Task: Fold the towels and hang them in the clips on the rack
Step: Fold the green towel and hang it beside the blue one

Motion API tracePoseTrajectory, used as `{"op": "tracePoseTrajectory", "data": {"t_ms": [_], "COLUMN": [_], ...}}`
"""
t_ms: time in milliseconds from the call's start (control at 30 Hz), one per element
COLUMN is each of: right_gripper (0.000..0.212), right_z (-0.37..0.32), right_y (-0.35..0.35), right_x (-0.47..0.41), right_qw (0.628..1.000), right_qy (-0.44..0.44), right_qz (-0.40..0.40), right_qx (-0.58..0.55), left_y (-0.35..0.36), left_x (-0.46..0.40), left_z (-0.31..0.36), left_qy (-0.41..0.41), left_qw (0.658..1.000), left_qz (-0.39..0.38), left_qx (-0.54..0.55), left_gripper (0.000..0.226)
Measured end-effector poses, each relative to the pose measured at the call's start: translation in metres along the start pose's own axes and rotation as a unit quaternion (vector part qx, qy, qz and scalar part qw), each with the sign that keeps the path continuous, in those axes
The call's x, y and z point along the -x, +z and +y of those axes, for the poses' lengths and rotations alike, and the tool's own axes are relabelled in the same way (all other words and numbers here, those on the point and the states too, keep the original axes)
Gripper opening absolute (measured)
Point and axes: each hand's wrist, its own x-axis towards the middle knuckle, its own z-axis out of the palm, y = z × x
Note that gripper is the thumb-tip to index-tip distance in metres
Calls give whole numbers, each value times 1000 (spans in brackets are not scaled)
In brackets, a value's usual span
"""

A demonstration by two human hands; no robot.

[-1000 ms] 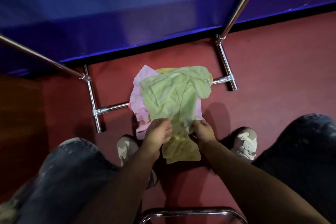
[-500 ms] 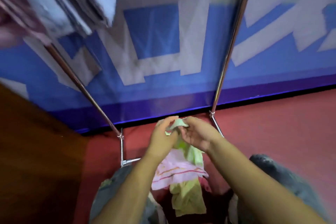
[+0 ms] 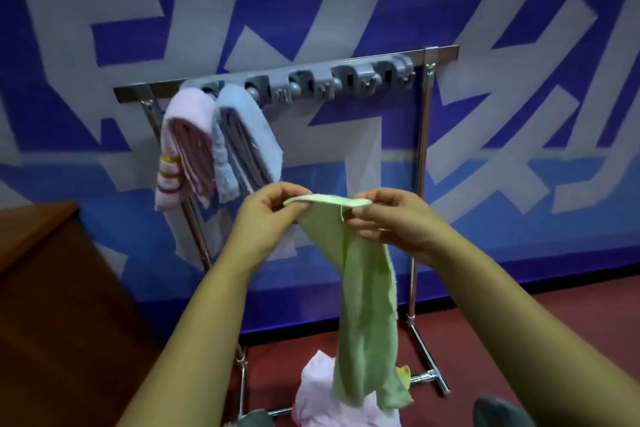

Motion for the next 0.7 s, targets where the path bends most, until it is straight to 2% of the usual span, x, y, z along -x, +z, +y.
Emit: {"op": "tracePoseTrajectory", "data": {"t_ms": [100, 233, 300, 367, 500, 633, 700], "right_gripper": [19, 20, 11, 12, 17, 25, 25], "right_z": [-12, -23, -24, -22, -15, -13, -16], "right_y": [0, 1, -2, -8, -25, -52, -67], "right_x": [1, 0, -2, -5, -5, -3, 0], "right_qw": [977, 873, 854, 851, 839, 848, 879], "right_qy": [-73, -155, -181, -187, -143, -132, -134], "right_qz": [45, 149, 164, 149, 122, 150, 153], "right_qx": [194, 438, 460, 467, 511, 491, 432], "left_y": [-11, -11, -11, -14, -28, -53, -67], "left_x": [-10, -20, -24, -26, -30, -24, -17], "left_z": [16, 38, 46, 49, 51, 51, 46], "left_qy": [19, 61, 78, 85, 81, 94, 88], "left_qw": [999, 998, 996, 995, 987, 979, 974], "left_qz": [21, 21, 38, 58, 129, 176, 204], "left_qx": [21, 15, 12, 12, 56, 38, 46], "left_gripper": [23, 22, 21, 22, 22, 23, 25]}}
